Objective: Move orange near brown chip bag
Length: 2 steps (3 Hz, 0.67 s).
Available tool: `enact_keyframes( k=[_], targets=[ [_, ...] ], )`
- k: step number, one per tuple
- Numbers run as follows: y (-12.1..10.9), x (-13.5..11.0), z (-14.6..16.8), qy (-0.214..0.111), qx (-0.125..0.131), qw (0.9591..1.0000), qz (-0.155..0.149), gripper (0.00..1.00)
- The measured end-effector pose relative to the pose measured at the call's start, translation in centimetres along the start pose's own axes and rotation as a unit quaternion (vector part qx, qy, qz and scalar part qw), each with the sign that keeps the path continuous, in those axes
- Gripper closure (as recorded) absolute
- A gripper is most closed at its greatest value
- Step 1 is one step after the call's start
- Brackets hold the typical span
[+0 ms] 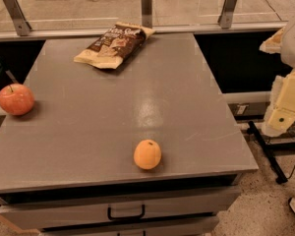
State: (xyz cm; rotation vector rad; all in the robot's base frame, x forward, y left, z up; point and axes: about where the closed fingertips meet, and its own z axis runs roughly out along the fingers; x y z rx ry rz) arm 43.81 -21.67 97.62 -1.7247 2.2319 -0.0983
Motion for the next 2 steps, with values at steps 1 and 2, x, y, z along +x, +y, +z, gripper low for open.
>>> enact_keyframes(
  k=[1, 2],
  targets=[
    [0.0, 0.0, 0.0, 0.0, 0.0, 1.0, 0.0, 0.0],
    [0.14, -0.87, 0.58, -0.025, -0.002, 0.9997, -0.005, 0.0]
  ],
)
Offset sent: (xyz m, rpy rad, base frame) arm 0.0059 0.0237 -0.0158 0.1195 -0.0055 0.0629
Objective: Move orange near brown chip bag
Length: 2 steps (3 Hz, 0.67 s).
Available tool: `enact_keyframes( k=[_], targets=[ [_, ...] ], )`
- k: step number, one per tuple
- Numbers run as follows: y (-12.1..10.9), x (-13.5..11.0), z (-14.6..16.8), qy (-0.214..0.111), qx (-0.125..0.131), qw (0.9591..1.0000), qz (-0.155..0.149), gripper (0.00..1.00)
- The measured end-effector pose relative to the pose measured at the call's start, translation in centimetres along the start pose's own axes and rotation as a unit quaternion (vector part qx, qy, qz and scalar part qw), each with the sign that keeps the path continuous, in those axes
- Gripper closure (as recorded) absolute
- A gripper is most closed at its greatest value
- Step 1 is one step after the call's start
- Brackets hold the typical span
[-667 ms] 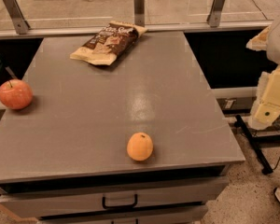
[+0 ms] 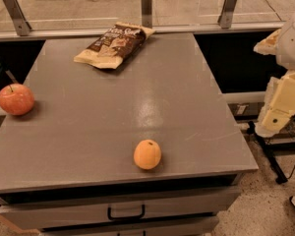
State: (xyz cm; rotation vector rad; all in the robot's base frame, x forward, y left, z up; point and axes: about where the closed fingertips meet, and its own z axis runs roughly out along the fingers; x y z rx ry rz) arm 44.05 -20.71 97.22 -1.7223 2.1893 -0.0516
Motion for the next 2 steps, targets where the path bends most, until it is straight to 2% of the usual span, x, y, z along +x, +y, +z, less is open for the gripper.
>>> enact_keyframes(
  k=[1, 2],
  targets=[
    [1.2, -3.1, 2.8, -0.058, -0.023, 0.9977, -0.027, 0.0],
    [3.4, -7.0, 6.1, -0.112, -0.066, 0.9899, -0.057, 0.0]
  ],
)
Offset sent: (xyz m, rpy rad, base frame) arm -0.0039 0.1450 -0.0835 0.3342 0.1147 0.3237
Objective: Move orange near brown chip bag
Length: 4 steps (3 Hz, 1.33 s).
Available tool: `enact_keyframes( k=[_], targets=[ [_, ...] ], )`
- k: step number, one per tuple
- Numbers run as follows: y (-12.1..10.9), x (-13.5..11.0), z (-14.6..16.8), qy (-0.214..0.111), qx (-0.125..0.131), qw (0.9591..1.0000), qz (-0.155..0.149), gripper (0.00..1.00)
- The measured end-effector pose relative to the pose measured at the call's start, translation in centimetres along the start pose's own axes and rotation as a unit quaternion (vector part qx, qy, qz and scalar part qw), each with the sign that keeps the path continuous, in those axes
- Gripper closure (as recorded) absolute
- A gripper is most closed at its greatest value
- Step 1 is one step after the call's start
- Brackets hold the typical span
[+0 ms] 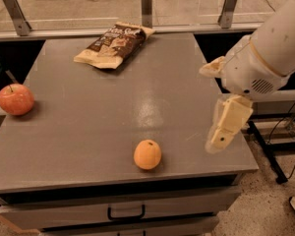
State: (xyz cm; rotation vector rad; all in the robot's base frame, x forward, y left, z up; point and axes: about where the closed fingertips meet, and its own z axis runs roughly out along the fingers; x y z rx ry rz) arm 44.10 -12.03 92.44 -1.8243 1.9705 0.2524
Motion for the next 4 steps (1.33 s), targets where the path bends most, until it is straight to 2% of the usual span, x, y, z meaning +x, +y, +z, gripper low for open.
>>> enact_keyframes(
  k=[1, 2, 4],
  targets=[
    [1.7, -2.6, 3.6, -0.047, -0.033, 0.9982, -0.015, 0.0],
    [3.5, -4.4, 6.3, -0.078, -0.056, 0.9951, -0.023, 0.0],
    [6.1, -5.9, 10.7, -0.107, -0.084, 0.9906, -0.016, 0.02]
  ],
)
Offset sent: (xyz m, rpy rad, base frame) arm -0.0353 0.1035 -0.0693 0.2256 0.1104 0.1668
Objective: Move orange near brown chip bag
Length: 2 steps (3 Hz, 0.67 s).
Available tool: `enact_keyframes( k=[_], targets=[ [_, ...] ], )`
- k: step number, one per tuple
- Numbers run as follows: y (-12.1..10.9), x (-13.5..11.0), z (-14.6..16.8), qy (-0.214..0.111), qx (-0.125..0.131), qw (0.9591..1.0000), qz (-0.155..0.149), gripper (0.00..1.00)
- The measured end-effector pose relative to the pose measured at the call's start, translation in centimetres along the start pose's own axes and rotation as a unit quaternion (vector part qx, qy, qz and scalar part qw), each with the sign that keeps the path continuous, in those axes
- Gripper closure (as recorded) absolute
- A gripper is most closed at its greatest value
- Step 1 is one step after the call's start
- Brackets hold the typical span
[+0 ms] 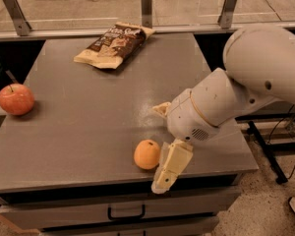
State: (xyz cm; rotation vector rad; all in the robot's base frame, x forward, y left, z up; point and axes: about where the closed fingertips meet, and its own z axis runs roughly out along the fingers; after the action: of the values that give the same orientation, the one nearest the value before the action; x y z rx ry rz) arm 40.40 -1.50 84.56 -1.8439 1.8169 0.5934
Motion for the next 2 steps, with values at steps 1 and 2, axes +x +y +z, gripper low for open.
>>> enact_keyframes(
  k=[1, 2],
  targets=[
    [-0.02, -0.35, 1.09, -0.01, -0.008, 0.9999, 0.003, 0.21],
    [-0.25, -0.35, 1.43, -0.012, -0.01, 0.9998, 0.007, 0.43]
  ],
)
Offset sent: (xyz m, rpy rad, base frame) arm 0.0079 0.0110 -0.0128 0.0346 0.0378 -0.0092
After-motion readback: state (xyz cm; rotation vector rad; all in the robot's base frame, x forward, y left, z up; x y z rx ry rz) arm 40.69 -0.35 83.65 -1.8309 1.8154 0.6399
